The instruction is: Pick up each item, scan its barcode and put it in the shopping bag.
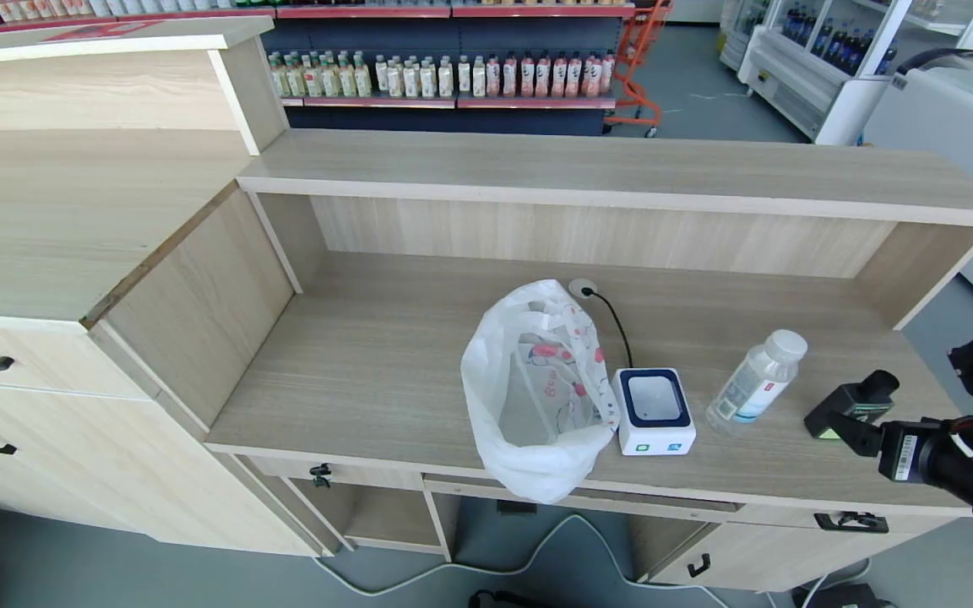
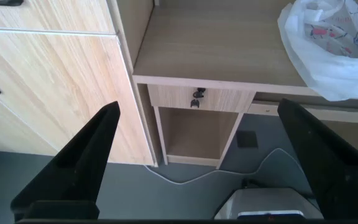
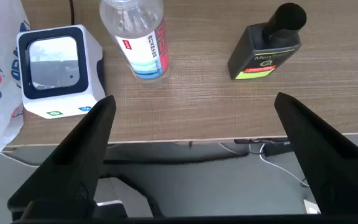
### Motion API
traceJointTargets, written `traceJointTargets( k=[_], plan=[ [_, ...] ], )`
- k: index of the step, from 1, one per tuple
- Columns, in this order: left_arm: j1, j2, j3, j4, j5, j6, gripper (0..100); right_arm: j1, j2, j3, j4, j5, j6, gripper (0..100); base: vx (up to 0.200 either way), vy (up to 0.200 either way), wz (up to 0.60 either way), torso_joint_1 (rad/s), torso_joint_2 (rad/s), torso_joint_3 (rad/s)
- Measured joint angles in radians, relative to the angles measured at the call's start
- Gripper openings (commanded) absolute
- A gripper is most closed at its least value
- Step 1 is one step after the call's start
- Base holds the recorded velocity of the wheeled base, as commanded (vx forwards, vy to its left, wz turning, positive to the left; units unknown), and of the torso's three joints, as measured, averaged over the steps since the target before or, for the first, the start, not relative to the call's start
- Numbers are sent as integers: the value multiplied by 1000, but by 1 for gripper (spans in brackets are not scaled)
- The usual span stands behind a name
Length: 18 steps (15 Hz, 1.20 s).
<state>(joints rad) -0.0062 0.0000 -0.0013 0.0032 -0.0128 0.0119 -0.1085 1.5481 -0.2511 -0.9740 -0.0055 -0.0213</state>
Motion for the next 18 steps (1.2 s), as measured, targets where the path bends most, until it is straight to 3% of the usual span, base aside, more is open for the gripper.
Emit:
traceJointTargets(
  k=[7,18],
  plan=[
    [0,0,0,0,-1,0,100,20,396,-13,-464,66,-12,100,0,0,0,0,0,0],
    [0,0,0,0,0,0,100,70,529,-99,-532,90,-26,100,0,0,0,0,0,0]
  ],
)
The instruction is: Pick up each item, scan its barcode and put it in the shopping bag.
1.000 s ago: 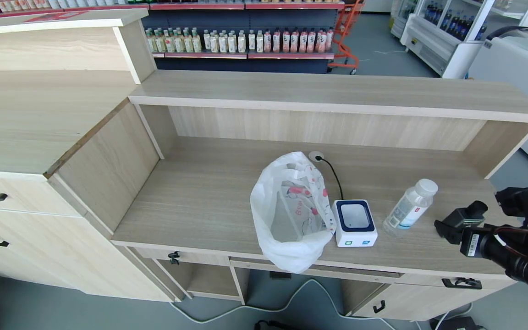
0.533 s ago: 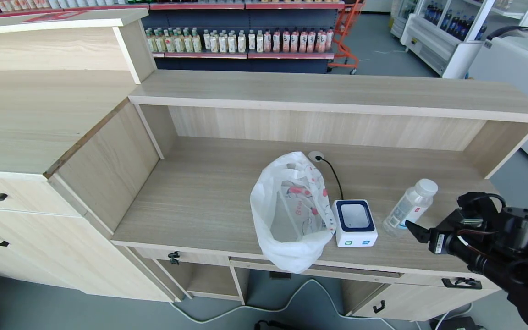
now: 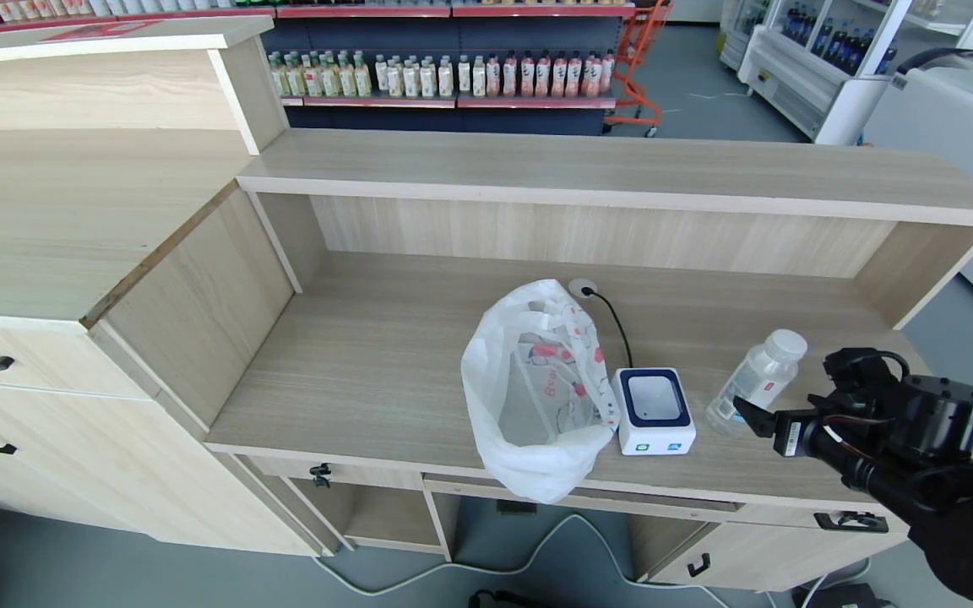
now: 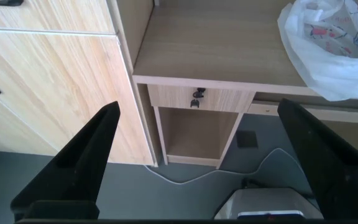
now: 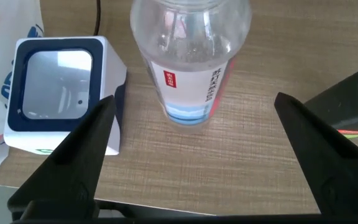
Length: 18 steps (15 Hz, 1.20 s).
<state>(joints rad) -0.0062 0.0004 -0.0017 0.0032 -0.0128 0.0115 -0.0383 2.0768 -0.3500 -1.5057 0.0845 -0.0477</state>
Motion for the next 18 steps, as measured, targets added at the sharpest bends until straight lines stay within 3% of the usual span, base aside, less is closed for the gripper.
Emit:
traceJointTargets(
  k=[18],
  plan=[
    [0,0,0,0,0,0,100,27,125,-210,9,7,3,100,0,0,0,0,0,0]
  ],
)
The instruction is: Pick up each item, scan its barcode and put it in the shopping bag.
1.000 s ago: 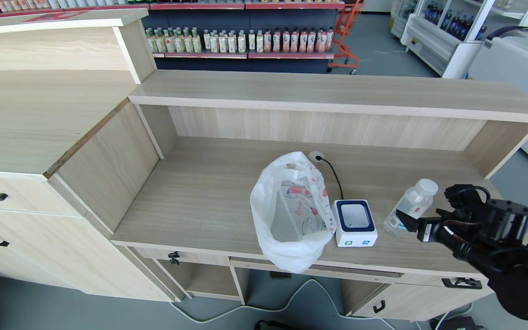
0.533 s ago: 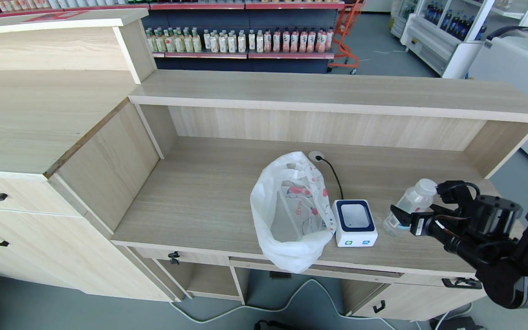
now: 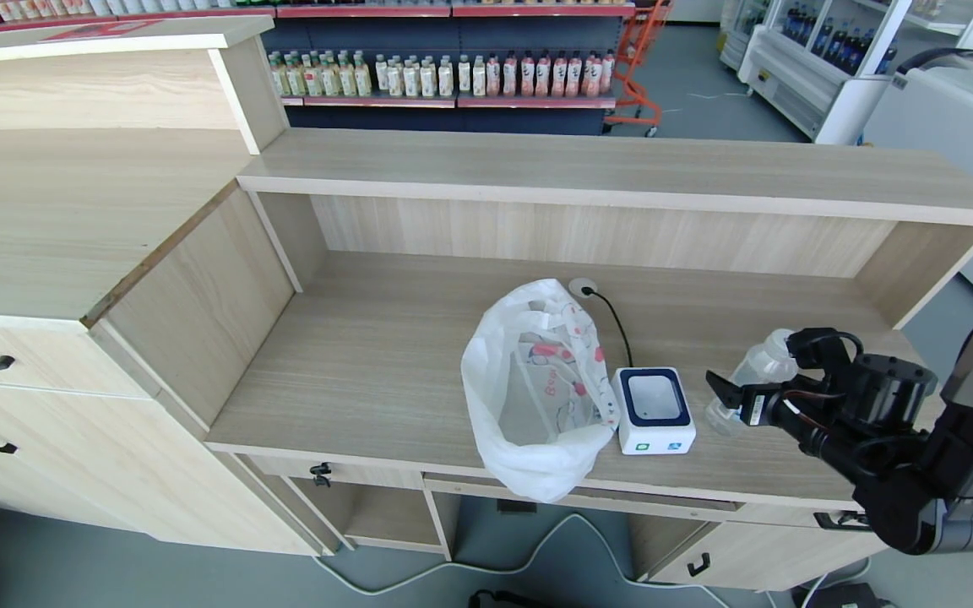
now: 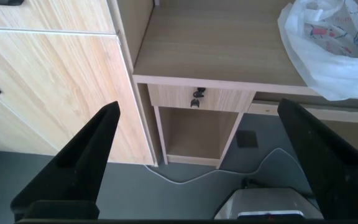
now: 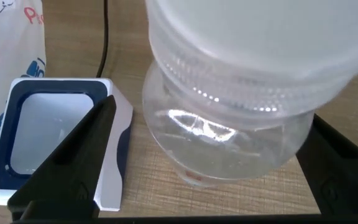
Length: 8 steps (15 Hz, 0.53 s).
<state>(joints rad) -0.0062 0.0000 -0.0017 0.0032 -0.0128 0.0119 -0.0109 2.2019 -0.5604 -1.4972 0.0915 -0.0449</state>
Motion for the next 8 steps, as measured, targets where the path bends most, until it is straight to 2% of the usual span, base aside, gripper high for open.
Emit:
traceJointTargets(
  k=[8],
  plan=[
    [0,0,0,0,0,0,100,2,36,-37,-2,28,-14,100,0,0,0,0,0,0]
  ],
)
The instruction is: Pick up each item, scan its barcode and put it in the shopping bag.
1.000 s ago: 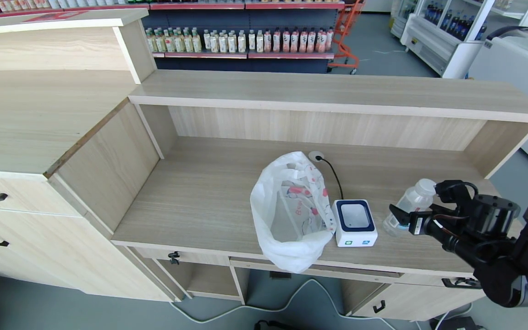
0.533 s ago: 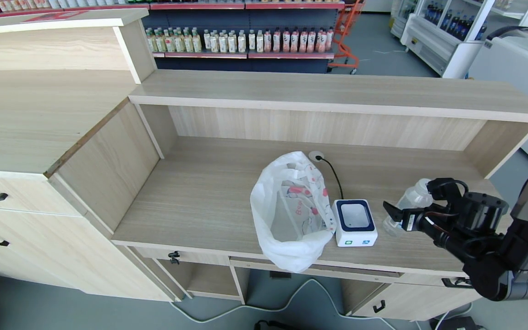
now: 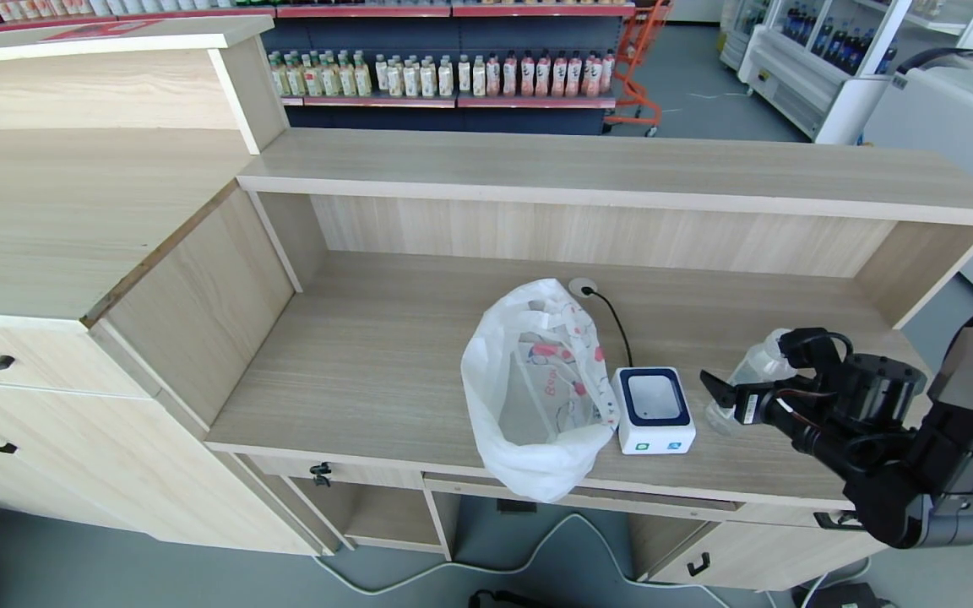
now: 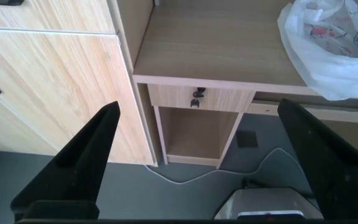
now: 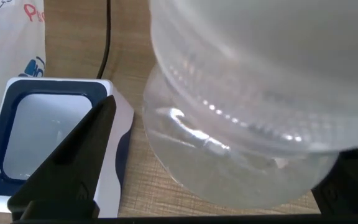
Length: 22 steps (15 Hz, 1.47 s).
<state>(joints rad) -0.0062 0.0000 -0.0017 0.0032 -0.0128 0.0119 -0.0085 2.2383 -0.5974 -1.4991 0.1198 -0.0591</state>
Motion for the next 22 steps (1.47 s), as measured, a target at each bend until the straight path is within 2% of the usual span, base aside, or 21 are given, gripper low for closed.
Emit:
traceJointTargets(
  k=[10,17,18,22],
  plan=[
    [0,0,0,0,0,0,100,-4,19,-13,-1,31,-8,100,0,0,0,0,0,0],
    [0,0,0,0,0,0,100,-5,53,-87,5,46,-8,100,0,0,0,0,0,0],
    [0,0,0,0,0,0,100,-5,58,-95,4,47,-8,0,0,0,0,0,0,0],
    [0,0,0,0,0,0,100,-11,68,-109,2,69,-7,0,0,0,0,0,0,0]
  ],
)
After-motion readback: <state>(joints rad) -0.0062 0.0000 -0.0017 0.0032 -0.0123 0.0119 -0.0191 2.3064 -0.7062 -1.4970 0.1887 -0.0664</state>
